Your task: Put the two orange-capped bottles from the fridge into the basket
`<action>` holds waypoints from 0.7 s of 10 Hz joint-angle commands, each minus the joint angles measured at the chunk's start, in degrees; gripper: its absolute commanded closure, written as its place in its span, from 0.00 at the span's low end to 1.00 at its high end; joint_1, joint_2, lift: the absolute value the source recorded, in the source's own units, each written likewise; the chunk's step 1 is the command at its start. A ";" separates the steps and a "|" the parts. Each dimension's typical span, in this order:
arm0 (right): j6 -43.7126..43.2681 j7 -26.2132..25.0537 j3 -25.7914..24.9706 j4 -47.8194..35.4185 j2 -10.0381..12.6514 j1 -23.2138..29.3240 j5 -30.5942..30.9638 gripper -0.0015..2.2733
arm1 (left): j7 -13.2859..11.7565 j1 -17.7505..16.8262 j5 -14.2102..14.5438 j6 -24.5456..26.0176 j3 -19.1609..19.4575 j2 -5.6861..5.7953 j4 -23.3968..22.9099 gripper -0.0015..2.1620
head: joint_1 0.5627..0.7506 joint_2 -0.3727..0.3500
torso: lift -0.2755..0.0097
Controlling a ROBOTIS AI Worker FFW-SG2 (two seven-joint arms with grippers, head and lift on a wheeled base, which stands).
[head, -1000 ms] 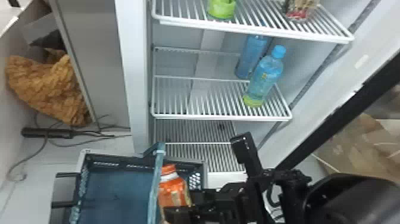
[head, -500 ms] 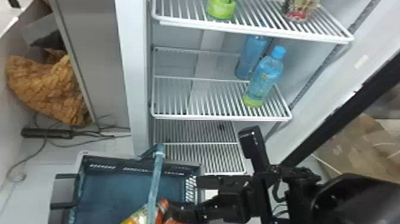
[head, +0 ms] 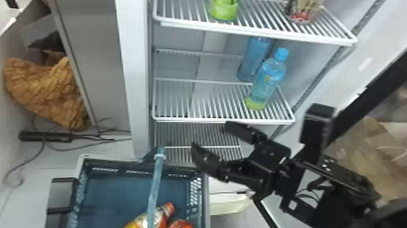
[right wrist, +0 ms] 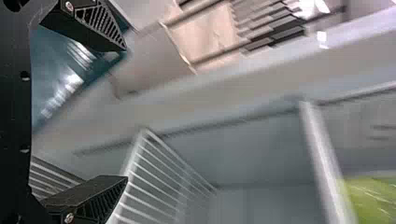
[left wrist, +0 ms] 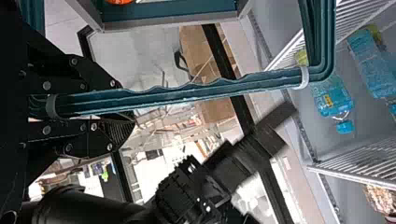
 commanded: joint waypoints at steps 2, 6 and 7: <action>-18.34 -5.06 -2.91 1.77 3.56 5.51 -0.31 0.04 | 0.00 0.00 0.06 -0.32 0.27 -0.06 0.00 0.56 | 0.70 0.14 | 0.14; -41.55 -15.96 -1.09 9.92 4.62 11.42 -2.13 0.04 | 0.00 0.14 -0.06 -0.60 0.16 -0.06 0.00 0.56 | 0.70 0.03 | 0.14; -44.50 -17.89 -0.74 12.03 4.88 11.84 -3.28 0.04 | 0.09 -0.14 -0.28 -0.60 0.04 -0.06 0.00 0.56 | 0.70 0.03 | 0.14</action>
